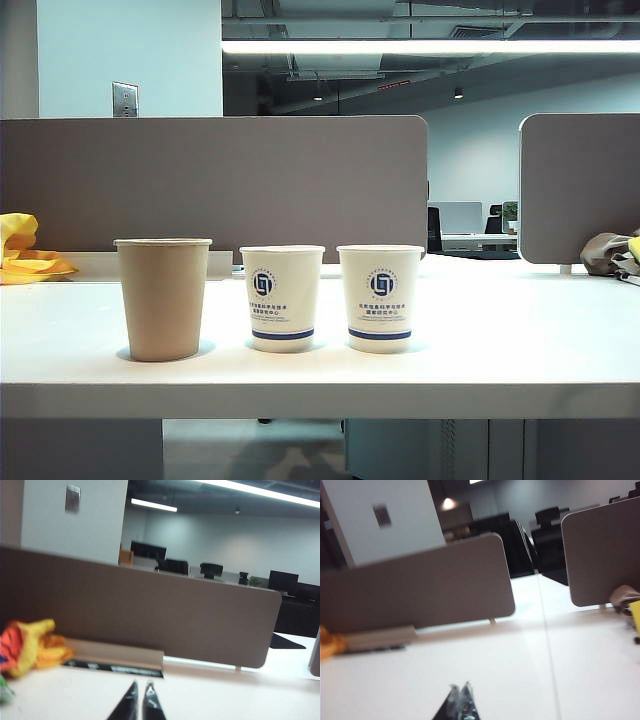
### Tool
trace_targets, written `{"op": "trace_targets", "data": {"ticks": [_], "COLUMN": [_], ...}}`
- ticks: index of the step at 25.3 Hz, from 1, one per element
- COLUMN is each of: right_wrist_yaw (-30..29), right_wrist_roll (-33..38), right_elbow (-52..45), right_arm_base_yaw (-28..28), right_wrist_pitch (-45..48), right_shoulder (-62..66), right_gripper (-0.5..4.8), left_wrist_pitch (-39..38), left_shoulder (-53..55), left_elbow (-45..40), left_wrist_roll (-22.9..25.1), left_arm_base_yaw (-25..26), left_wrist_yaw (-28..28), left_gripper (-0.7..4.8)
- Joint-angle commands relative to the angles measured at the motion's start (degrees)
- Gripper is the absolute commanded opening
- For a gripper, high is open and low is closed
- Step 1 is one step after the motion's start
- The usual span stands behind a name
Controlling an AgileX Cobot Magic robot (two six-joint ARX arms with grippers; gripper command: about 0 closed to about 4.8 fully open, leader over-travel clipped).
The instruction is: Pick up all the paper cups on the table one by one and stack them together.
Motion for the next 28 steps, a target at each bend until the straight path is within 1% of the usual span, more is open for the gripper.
{"op": "trace_targets", "data": {"ticks": [1,2,3,4,5,6,8,10,11,13,15,16,17,18,19,20,23,26,28], "right_wrist_yaw": [-1.4,-1.4,-1.4,-1.3,-1.4,-1.6,-2.0,-4.9,-8.2,-9.2,-9.2,-11.1,-12.1,-12.0,-11.9,-12.1,-12.1,-12.2,-12.1], "right_wrist_roll": [-12.0,-16.4,-18.6,-21.4,-22.2,-22.3,-22.3,-22.3,-22.3,-22.5,-22.5,-22.4,-22.4,-22.5,-22.5,-22.4,-22.5,-22.5,-22.5], "right_elbow": [8.3,12.4,15.0,19.5,21.7,25.5,29.2,33.9,37.9,41.0,44.3,47.2,48.2,49.0,49.1,49.1,49.1,49.1,49.0], "right_arm_base_yaw": [0.0,-0.1,-0.1,-0.1,0.0,0.0,0.0,0.0,1.2,2.9,4.2,5.7,6.8,8.6,9.5,10.9,14.7,16.9,18.0], "right_wrist_pitch": [-12.0,-16.8,-19.3,-22.5,-23.5,-24.7,-25.7,-27.8,-28.7,-28.9,-29.7,-30.7,-30.8,-30.2,-29.7,-28.9,-28.1,-27.7,-27.1], "right_shoulder": [4.4,8.0,10.4,15.5,18.6,24.0,29.8,36.5,42.9,47.7,53.3,58.4,60.8,64.0,65.6,68.3,74.5,78.3,80.0], "right_gripper": [-0.01,-0.01,-0.01,-0.01,-0.01,-0.01,-0.01,-0.01,-0.01,-0.01,-0.01,0.0,0.03,0.31,0.51,0.64,0.64,0.64,0.67], "left_wrist_pitch": [-10.5,-17.8,-21.0,-24.3,-25.4,-26.1,-26.1,-26.1,-26.2,-26.5,-26.5,-26.5,-26.3,-26.0,-25.7,-25.2,-24.7,-24.8,-25.0], "left_shoulder": [2.3,5.5,7.8,12.2,15.0,19.8,24.7,30.5,36.5,41.9,47.9,52.2,54.5,57.4,59.0,61.5,67.0,69.5,69.9], "left_elbow": [7.1,11.6,13.9,17.4,19.4,22.4,25.3,28.3,30.9,33.0,35.1,36.3,36.6,36.8,36.8,36.8,36.7,36.7,36.7], "left_wrist_roll": [7.1,8.1,8.4,8.4,8.4,8.2,6.7,3.8,1.7,1.3,1.2,0.3,-0.5,-0.4,-0.2,0.9,2.7,2.8,2.8], "left_arm_base_yaw": [0.1,0.1,0.1,0.1,0.1,0.1,0.1,0.1,0.1,0.0,0.0,-0.1,-0.3,-0.9,-1.4,-2.7,-6.9,-9.5,-9.7], "left_wrist_yaw": [-0.6,-1.2,-1.2,-1.0,-0.6,1.3,5.5,10.2,15.0,18.6,23.5,26.7,27.9,28.9,28.9,28.8,28.7,28.4,27.0], "left_gripper": [0.21,0.21,0.21,0.21,0.21,0.21,0.22,0.22,0.22,0.23,0.27,0.3,0.4,0.97,1.08,1.08,1.08,1.08,1.08]}}
